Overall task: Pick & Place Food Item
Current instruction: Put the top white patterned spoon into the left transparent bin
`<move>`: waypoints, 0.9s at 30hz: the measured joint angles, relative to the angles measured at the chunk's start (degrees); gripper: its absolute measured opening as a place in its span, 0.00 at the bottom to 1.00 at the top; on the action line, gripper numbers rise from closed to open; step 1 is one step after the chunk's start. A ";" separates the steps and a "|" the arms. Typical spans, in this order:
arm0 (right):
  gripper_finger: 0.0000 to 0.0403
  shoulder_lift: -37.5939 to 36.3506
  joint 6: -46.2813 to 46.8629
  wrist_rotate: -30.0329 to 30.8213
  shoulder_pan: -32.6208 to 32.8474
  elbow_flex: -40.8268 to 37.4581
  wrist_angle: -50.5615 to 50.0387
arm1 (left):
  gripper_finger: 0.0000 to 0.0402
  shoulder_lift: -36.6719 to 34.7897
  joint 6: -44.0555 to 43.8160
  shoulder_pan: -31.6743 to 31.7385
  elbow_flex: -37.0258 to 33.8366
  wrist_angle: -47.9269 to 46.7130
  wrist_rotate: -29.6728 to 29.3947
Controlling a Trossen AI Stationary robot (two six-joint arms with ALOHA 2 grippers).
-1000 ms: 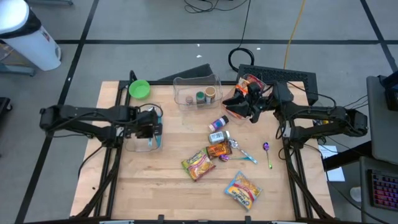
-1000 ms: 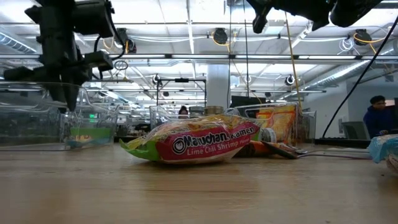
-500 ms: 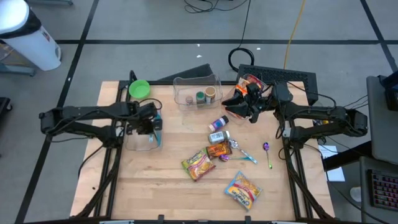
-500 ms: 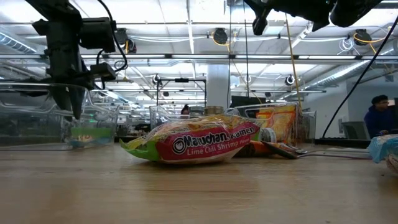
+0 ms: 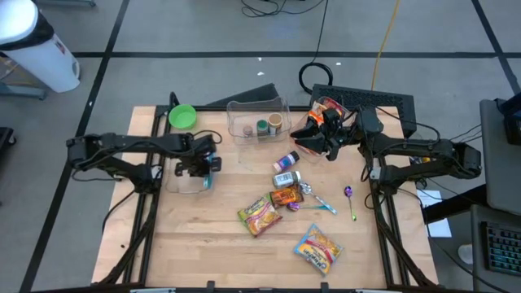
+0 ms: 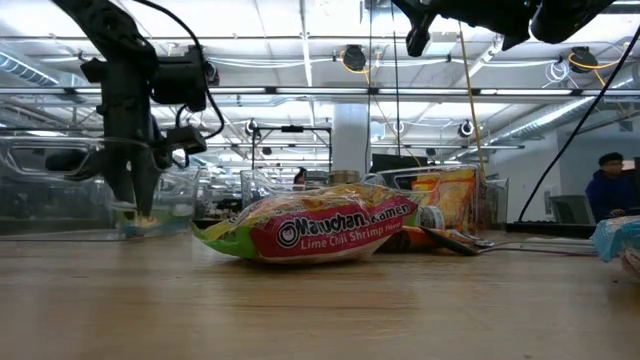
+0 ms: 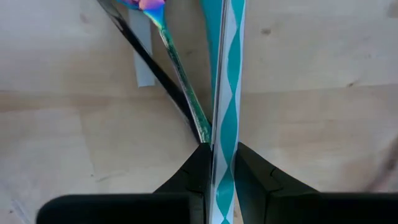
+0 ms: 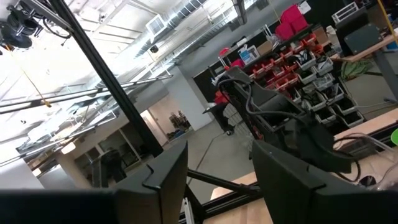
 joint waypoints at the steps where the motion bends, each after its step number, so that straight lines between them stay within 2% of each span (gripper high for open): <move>1: 0.42 0.01 -0.01 0.00 0.00 0.00 -0.01 | 0.11 0.65 0.12 0.00 0.00 0.01 0.24; 20: 0.42 0.01 -0.39 0.01 0.00 0.00 -0.86 | 0.11 2.09 -2.07 -0.24 0.00 -0.62 -0.93; 27: 0.42 0.02 -0.39 0.01 0.00 0.00 -0.86 | 0.23 2.09 -2.42 -0.24 0.00 -0.60 -0.88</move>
